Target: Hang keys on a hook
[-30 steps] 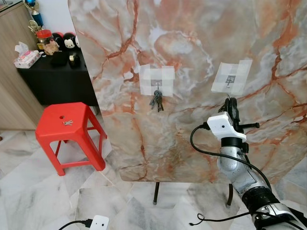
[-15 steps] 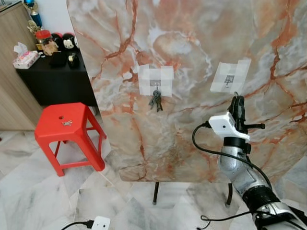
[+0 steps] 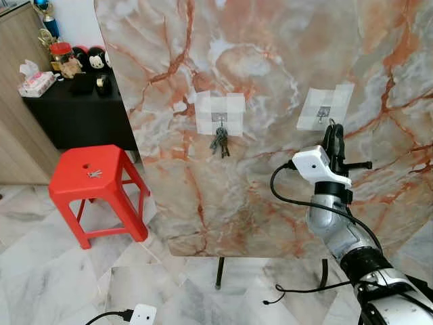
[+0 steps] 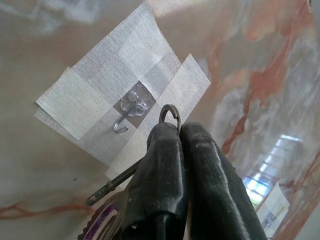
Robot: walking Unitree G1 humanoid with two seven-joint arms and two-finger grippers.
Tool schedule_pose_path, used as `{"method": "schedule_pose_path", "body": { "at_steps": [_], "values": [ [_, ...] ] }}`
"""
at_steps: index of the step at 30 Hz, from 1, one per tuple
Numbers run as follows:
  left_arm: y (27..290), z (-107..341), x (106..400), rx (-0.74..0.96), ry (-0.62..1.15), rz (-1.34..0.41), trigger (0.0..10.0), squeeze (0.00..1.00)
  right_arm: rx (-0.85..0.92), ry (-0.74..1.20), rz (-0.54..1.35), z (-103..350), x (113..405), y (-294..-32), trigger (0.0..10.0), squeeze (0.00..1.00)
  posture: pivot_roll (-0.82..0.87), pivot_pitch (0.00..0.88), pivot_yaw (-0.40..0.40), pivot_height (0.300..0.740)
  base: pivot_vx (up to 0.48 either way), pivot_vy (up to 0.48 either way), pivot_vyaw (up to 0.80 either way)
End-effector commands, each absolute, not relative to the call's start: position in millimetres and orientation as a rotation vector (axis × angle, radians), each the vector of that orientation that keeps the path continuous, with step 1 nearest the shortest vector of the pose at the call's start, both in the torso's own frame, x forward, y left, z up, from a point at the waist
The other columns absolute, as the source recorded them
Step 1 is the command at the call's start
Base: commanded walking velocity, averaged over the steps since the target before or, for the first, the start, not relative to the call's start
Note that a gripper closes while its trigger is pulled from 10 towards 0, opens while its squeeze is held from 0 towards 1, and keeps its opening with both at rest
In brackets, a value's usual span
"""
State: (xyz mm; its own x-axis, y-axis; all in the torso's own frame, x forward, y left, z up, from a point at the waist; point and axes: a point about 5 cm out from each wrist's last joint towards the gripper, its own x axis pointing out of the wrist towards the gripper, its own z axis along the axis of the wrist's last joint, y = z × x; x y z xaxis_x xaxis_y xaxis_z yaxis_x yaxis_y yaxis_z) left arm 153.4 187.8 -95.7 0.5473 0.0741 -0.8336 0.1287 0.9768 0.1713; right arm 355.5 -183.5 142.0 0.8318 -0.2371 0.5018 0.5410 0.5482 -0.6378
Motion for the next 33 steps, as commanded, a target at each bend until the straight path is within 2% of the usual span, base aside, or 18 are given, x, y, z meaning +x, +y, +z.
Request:
{"method": "schedule_pose_path", "body": {
  "at_steps": [1,15,18,33],
  "values": [
    [184.7,-99.3,145.5,0.228,1.021,-0.037,10.0,0.0,-0.873,-0.399,-0.479,148.1,358.8,-181.3,10.0,0.0,-0.08,0.021,0.003,0.74,0.0,0.0,0.0],
    [179.5,-100.7,143.2,0.229,1.027,-0.041,10.0,0.0,-0.907,-0.349,-0.457,144.8,363.0,-187.2,10.0,0.0,-0.08,0.023,0.004,0.74,0.0,0.0,0.0],
    [187.0,-99.9,143.0,0.231,1.027,-0.033,10.0,0.0,-0.907,-0.347,-0.448,145.5,364.5,-186.6,10.0,0.0,-0.08,0.023,0.004,0.74,0.0,0.0,0.0],
    [192.6,-99.6,141.8,0.232,1.03,-0.028,10.0,0.0,-0.914,-0.358,-0.38,143.3,365.4,-179.6,10.0,0.0,-0.08,0.026,0.004,0.74,0.0,0.0,0.0]
  ]
}}
